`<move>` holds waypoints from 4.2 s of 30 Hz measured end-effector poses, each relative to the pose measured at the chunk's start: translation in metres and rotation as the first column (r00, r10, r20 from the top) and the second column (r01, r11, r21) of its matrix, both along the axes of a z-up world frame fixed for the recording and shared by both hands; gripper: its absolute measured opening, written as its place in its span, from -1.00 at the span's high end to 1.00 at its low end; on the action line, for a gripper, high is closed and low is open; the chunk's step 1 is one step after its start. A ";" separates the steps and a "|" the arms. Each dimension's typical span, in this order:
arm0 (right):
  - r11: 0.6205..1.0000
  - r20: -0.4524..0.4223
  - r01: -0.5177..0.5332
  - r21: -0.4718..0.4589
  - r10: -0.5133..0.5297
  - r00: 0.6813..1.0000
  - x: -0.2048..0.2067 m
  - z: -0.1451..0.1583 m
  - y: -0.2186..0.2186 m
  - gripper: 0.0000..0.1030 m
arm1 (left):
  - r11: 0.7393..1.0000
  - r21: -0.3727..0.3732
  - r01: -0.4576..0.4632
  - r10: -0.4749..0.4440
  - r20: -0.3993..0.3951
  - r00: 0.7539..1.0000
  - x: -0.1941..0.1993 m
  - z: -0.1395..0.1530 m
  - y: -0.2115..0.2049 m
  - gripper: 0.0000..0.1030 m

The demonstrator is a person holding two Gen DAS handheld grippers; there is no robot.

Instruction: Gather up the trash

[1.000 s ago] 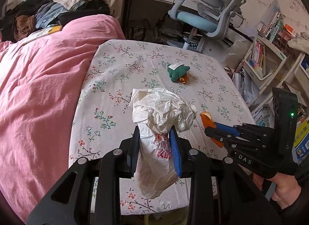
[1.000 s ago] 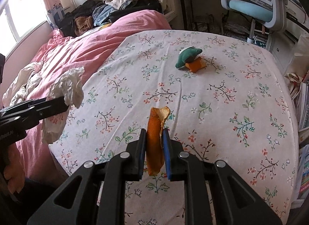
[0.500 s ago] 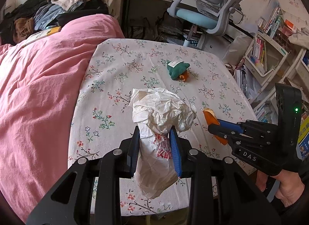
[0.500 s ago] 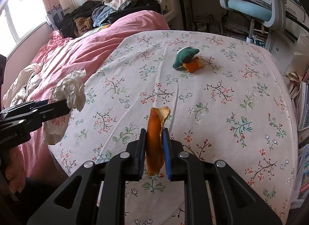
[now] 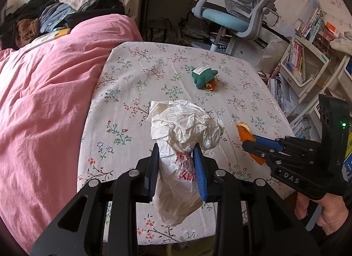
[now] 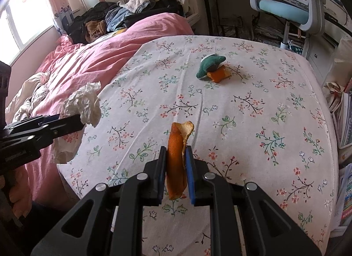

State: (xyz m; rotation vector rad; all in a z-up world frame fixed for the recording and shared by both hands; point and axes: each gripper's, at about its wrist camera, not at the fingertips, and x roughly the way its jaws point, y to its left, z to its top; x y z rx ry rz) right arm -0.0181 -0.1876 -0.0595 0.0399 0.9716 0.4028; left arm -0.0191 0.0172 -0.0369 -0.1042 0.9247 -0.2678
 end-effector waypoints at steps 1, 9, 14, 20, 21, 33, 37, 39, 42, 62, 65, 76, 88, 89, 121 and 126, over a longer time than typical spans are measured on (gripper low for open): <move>1.000 0.001 0.001 0.004 -0.001 1.000 -0.002 0.001 -0.001 0.66 | 1.000 -0.001 -0.002 0.002 -0.002 1.000 0.000 0.000 0.001 0.44; 0.997 0.005 -0.056 0.048 0.056 0.998 -0.052 0.003 0.002 0.66 | 0.999 -0.022 -0.032 0.032 0.003 0.999 -0.013 0.003 0.014 0.44; 0.990 -0.032 -0.136 0.032 0.137 0.990 -0.104 -0.016 0.012 0.66 | 0.999 -0.023 -0.030 0.030 0.005 1.000 -0.031 0.002 0.012 0.44; 0.978 -0.097 -0.208 -0.008 0.207 0.974 -0.140 -0.036 0.017 0.50 | 1.000 0.002 -0.014 0.014 -0.015 1.000 -0.064 -0.008 0.002 0.44; 0.980 -0.089 -0.199 0.002 0.198 0.976 -0.142 -0.034 0.014 0.42 | 1.000 0.007 -0.011 0.011 -0.023 1.000 -0.072 -0.011 0.000 0.44; 0.984 0.177 0.034 0.173 -0.065 0.982 -0.129 0.039 -0.046 0.01 | 0.983 0.036 0.179 -0.165 -0.238 0.957 -0.153 -0.068 -0.056 0.09; 0.984 0.248 0.057 0.167 -0.098 0.964 -0.115 0.064 -0.058 -0.24 | 0.976 0.120 0.180 -0.157 -0.182 0.971 -0.164 -0.063 -0.064 -0.35; 0.985 0.277 0.061 0.159 -0.104 0.955 -0.110 0.072 -0.060 -0.34 | 0.986 0.115 0.120 -0.104 -0.139 0.985 -0.161 -0.056 -0.055 -0.36; 0.981 0.287 0.091 0.174 -0.139 0.948 -0.099 0.076 -0.070 -0.37 | 0.995 0.101 -0.002 0.006 -0.039 0.999 -0.153 -0.037 -0.036 -0.52; 0.937 0.110 0.154 0.315 -0.197 0.974 -0.053 0.046 -0.051 -0.43 | 0.974 0.110 -0.197 0.191 0.062 0.980 -0.044 0.013 0.016 -0.83; 0.939 0.108 0.154 0.307 -0.195 0.975 -0.050 0.044 -0.048 -0.43 | 0.980 0.099 -0.172 0.167 0.058 0.984 -0.050 0.007 0.016 -0.83; 0.943 0.110 0.158 0.292 -0.197 0.974 -0.051 0.042 -0.048 -0.43 | 0.984 0.121 -0.132 0.132 0.014 0.991 -0.050 -0.008 0.001 -0.83; 0.943 0.116 0.157 0.294 -0.198 0.973 -0.053 0.043 -0.052 -0.44 | 0.982 0.177 -0.062 0.060 0.015 0.998 -0.060 -0.019 -0.027 -0.83; 0.943 0.115 0.158 0.293 -0.199 0.973 -0.053 0.043 -0.052 -0.44 | 0.982 0.181 -0.061 0.058 0.019 0.998 -0.060 -0.019 -0.028 -0.83; 0.952 0.109 0.138 0.274 -0.174 0.979 -0.052 0.039 -0.045 -0.44 | 0.987 0.132 -0.094 0.094 0.007 0.996 -0.057 -0.018 -0.019 -0.83; 0.952 0.109 0.139 0.274 -0.174 0.979 -0.052 0.039 -0.045 -0.43 | 0.987 0.132 -0.093 0.093 0.006 0.996 -0.057 -0.018 -0.019 -0.83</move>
